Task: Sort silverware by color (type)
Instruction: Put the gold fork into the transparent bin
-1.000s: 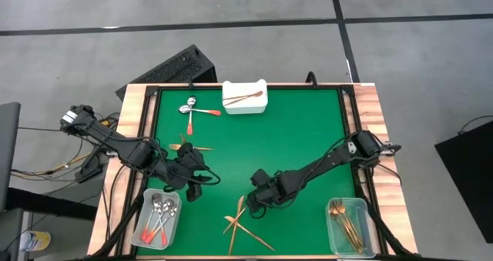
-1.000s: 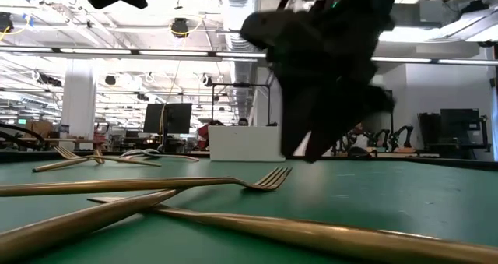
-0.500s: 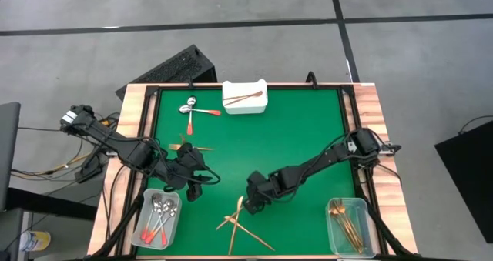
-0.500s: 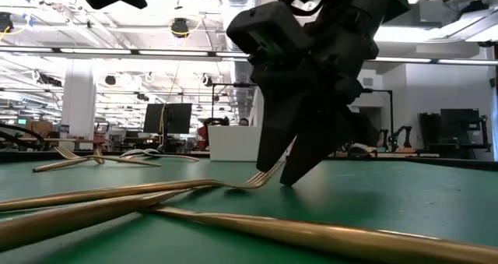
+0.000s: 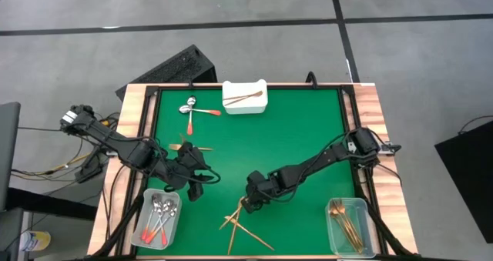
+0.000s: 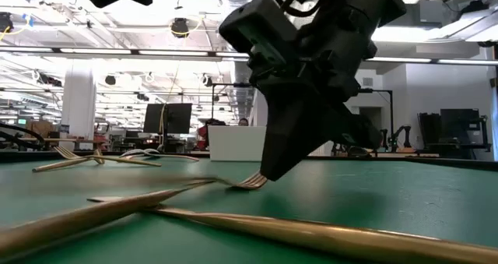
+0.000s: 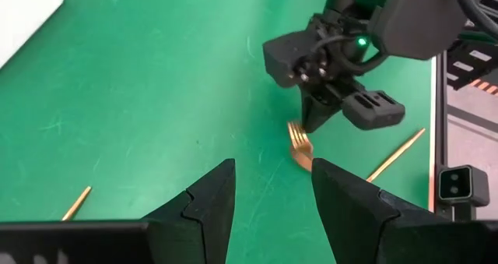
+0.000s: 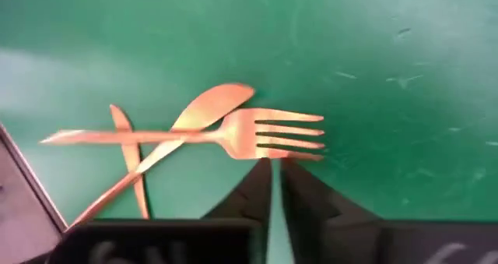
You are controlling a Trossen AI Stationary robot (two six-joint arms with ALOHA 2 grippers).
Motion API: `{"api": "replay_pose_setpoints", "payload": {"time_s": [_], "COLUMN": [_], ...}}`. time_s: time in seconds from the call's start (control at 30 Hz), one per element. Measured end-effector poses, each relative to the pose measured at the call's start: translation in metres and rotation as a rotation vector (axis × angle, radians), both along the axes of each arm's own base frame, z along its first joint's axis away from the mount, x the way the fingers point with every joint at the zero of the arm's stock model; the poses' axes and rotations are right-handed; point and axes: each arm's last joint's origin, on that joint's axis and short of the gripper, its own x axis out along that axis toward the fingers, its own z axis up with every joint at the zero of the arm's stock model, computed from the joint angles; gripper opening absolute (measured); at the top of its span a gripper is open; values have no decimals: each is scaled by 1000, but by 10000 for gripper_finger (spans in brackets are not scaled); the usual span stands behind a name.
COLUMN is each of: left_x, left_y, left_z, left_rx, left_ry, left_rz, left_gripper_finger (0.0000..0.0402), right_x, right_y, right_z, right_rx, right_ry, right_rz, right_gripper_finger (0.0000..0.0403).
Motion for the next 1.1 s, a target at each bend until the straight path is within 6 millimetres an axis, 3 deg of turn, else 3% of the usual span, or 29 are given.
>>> {"api": "replay_pose_setpoints", "payload": {"time_s": [0.23, 0.37, 0.63, 0.97, 1.1], "left_x": [-2, -2, -2, -2, -2], "left_y": [-4, -3, -3, -3, -3], "left_z": [0, 0, 0, 0, 0], "left_rx": [-8, 4, 28, 26, 26], "left_ry": [5, 4, 6, 6, 5], "left_rz": [-22, -18, -41, -42, -41], "left_gripper_finger": [157, 157, 157, 157, 157], "right_x": [-11, -18, -8, -9, -4], "right_y": [8, 5, -9, -26, -25], "right_z": [20, 19, 20, 15, 18], "right_rx": [-12, -115, -134, -161, -84], "right_ry": [-10, 33, -19, 47, 2], "right_rz": [23, -7, 5, -15, 54], "right_gripper_finger": [179, 224, 223, 217, 217]}}
